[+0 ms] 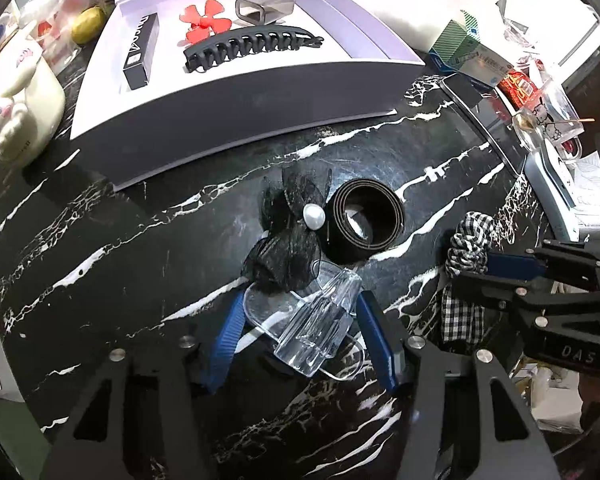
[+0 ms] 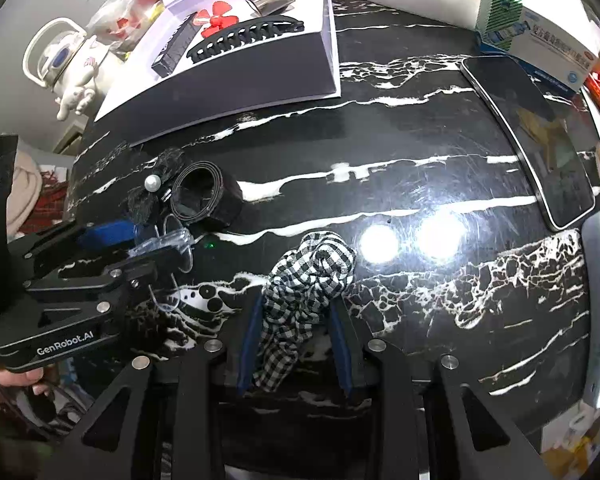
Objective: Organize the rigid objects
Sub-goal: 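Close the left gripper on the clear plastic piece while the right gripper grasps the checked scrunchie, then lift the clear plastic piece with the left gripper while the right gripper lifts the scrunchie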
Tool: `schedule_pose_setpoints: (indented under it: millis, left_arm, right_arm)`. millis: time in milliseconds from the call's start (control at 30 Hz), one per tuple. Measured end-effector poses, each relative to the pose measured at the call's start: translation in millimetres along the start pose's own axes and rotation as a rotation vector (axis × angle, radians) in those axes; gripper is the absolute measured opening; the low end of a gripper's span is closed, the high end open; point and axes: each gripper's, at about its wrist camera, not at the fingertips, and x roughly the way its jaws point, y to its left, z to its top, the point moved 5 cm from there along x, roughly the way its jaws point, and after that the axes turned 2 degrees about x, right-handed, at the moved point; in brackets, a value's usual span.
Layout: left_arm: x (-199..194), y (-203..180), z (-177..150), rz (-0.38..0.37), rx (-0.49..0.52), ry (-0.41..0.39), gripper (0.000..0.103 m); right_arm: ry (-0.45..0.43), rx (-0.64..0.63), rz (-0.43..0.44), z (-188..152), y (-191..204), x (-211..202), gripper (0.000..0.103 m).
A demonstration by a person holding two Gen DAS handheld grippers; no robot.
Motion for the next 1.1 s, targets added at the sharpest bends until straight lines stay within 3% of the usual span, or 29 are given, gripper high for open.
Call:
schedule_pose_setpoints:
  millis: [367,767,1100]
  left_arm:
    - [-11,13,-14,-0.034,-0.038,0.006,0.055]
    - [-28,14,-16,-0.035,-0.034,-0.018,0.052]
    - [-9,16,-20,-0.107,-0.099,0.048,0.053]
  right_arm:
    - [-0.013,-0.054,0.015,-2,11,-9,0.021]
    - [-0.031,-0.076,0.037,-4,25,-29,0.021]
    - [-0.01,-0.077,0.041,-9,28,-29,0.021]
